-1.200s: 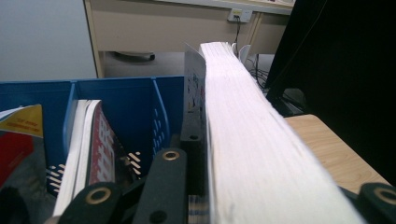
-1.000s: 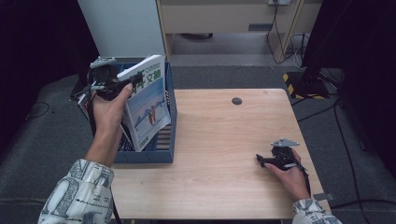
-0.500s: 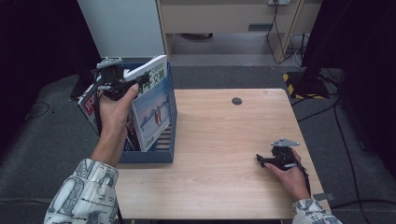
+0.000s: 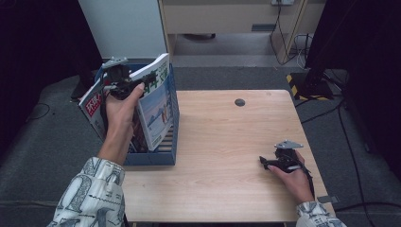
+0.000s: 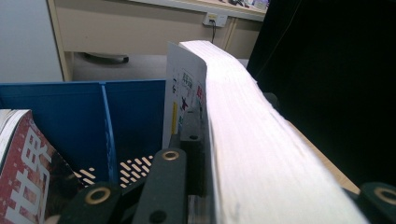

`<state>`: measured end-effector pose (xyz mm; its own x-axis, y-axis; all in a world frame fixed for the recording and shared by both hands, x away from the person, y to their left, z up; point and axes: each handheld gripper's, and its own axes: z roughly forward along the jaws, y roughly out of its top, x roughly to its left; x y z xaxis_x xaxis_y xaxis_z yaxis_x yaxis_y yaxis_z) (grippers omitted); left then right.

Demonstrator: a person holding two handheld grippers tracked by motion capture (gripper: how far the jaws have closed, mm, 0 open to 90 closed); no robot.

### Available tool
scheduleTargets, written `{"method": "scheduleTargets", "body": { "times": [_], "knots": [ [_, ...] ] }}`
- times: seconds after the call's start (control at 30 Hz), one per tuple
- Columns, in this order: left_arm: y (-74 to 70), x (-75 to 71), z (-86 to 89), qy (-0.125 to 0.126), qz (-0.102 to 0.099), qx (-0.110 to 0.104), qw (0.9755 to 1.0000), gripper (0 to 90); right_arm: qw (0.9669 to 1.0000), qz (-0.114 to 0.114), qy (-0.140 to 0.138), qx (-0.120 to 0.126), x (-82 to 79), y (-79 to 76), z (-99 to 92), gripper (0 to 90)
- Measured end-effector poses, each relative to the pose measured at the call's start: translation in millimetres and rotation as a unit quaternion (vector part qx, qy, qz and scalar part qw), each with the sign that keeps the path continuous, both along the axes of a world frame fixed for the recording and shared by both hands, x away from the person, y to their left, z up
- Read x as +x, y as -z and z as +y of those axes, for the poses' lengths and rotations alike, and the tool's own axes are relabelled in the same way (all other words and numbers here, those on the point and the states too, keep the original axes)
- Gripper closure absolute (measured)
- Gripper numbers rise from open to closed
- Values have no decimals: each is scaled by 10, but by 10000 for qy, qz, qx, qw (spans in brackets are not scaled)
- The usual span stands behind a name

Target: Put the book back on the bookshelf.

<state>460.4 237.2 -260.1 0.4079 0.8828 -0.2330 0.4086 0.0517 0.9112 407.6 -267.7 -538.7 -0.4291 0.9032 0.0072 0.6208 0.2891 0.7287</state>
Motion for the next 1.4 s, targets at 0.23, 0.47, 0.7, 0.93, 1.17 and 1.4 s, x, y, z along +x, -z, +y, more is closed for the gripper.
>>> {"method": "scheduleTargets", "body": {
  "times": [0.23, 0.47, 0.7, 0.93, 1.17, 1.4],
  "knots": [
    [26, 40, 12, 24, -23, -65, 10000, 731, 10000, -7, -9, -20, -4, 0, -5, 121],
    [69, 103, 2, -12, -90, -21, 10000, 730, 10000, 9, 1, -5, -3, -1, -5, 113],
    [86, 116, 1, 3, -140, 9, 9999, 730, 10000, 13, 1, -3, -2, -1, -8, 115],
    [152, 126, -20, -44, -206, 1, 9998, 730, 10000, 7, 3, -6, -3, -1, -6, 116],
    [254, 127, -28, -75, -315, -2, 9995, 728, 10000, 8, -2, -6, -3, -1, -6, 117],
    [343, 128, -39, -92, -370, -54, 9993, 725, 10000, 29, 2, 3, -4, -2, -6, 117]
  ]
}}
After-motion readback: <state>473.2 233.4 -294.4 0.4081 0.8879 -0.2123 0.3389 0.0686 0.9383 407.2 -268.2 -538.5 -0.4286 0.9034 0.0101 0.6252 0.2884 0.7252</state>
